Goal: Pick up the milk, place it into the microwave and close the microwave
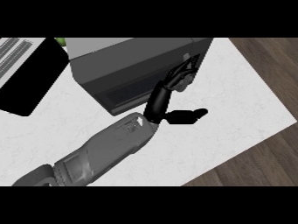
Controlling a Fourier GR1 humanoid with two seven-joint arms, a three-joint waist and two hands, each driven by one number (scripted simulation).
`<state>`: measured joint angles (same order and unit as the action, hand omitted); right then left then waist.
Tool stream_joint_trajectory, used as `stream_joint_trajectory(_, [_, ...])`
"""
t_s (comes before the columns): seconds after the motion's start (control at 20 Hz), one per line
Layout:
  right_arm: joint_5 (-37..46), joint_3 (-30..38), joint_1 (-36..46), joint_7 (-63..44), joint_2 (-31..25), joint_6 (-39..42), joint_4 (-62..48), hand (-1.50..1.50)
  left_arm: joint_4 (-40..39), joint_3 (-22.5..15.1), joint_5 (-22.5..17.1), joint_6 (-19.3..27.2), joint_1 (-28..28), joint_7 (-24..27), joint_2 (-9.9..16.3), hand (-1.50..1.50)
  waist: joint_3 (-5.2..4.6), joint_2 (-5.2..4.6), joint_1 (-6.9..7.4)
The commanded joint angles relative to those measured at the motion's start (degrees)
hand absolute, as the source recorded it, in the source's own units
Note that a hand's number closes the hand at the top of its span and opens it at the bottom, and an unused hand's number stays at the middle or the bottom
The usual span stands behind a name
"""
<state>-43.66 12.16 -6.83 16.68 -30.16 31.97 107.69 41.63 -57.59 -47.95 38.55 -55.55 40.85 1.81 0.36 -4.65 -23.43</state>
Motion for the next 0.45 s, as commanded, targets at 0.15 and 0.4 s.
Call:
stream_joint_trajectory(0.15, [-0.70,0.84,-0.64,-0.78,-0.58,-0.68,0.25,-1.50,-11.93,-0.52,1.46,5.40,-4.74,-7.41,2.41,-1.50,0.36,-0.16,2.26])
stream_joint_trajectory(0.4, [-1.60,1.24,-1.24,-0.99,-0.67,-0.78,1.04,-1.50,-13.09,-1.28,2.19,6.36,-6.54,-9.09,1.64,-1.50,0.32,0.05,2.71])
